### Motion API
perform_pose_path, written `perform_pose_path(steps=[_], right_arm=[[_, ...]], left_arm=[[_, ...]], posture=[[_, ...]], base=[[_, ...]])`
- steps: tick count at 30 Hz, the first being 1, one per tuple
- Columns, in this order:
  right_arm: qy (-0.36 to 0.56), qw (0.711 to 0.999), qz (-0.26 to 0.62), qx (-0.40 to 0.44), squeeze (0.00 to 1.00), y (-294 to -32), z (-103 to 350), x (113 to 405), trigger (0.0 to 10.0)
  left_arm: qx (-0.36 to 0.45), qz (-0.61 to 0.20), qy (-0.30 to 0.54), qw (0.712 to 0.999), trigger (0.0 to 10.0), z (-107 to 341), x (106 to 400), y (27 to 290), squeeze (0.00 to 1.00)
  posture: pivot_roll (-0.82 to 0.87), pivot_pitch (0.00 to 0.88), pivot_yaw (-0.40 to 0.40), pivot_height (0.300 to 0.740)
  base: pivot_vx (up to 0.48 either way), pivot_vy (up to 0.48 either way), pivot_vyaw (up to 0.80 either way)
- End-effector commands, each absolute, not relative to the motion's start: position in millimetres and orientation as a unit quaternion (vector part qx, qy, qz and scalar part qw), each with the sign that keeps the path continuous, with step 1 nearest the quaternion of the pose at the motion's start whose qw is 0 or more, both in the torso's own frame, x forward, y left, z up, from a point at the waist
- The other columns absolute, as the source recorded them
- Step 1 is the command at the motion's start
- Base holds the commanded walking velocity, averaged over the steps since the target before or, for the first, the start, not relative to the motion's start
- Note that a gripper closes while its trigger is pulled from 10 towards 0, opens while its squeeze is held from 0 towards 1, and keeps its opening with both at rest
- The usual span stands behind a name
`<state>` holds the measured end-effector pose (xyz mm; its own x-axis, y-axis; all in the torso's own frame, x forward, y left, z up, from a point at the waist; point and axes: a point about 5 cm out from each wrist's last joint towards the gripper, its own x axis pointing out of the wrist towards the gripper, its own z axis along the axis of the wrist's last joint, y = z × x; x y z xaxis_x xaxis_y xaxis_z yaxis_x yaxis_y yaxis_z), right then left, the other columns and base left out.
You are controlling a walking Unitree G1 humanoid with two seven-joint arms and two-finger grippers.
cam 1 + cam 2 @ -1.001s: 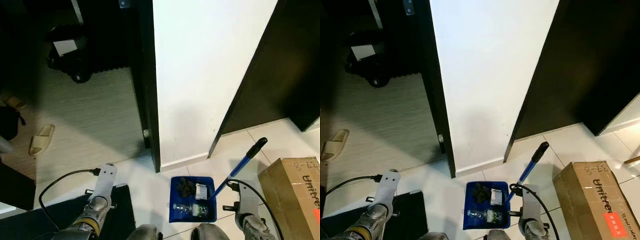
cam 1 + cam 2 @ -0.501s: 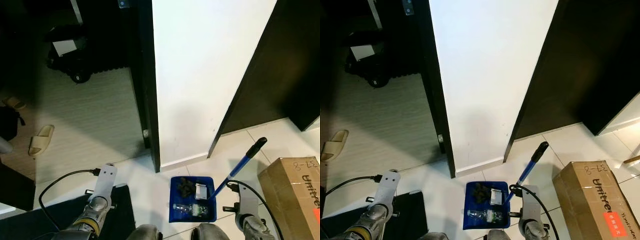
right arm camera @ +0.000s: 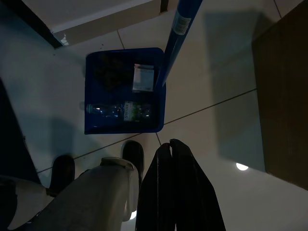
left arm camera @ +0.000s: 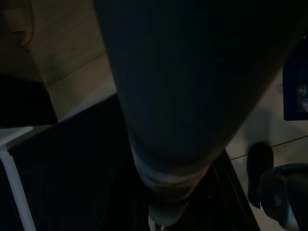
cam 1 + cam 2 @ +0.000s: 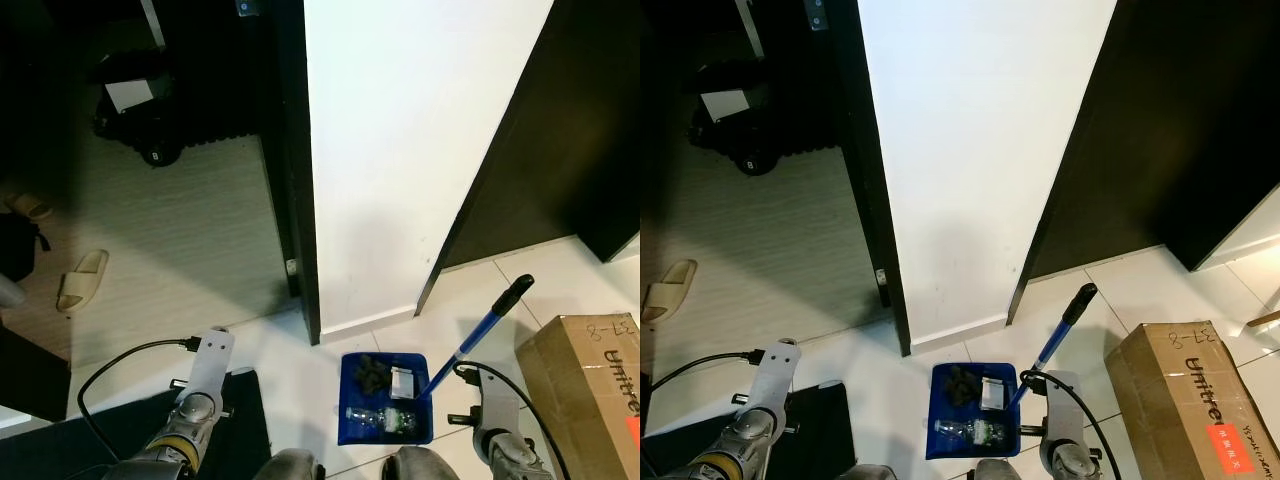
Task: Sweep floor
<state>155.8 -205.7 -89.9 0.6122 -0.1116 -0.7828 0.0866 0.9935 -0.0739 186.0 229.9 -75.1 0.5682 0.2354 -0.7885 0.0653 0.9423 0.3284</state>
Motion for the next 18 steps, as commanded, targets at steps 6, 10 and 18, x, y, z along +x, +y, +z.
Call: perform_pose_path(steps=[6, 10, 18], right_arm=[[0.441, 0.896, -0.051, -0.017, 0.00, -200.0, -90.6, 157.4, 10.0], [0.445, 0.894, -0.051, -0.018, 0.00, -199.6, -91.3, 156.4, 10.0], [0.445, 0.894, -0.050, -0.020, 0.00, -202.2, -91.2, 155.4, 10.0]], left_arm=[[0.178, 0.052, 0.473, 0.861, 10.0, -74.8, 182.6, 238.7, 0.00], [0.178, 0.052, 0.473, 0.861, 10.0, -74.8, 182.7, 238.8, 0.00], [0.177, 0.051, 0.473, 0.862, 10.0, -75.0, 182.7, 238.2, 0.00]], posture=[[0.07, 0.000, 0.006, 0.740], [0.07, 0.000, 0.006, 0.740], [0.07, 0.000, 0.004, 0.740]], base=[[0.000, 0.000, 0.00], [0.000, 0.000, 0.00], [0.000, 0.000, 0.00]])
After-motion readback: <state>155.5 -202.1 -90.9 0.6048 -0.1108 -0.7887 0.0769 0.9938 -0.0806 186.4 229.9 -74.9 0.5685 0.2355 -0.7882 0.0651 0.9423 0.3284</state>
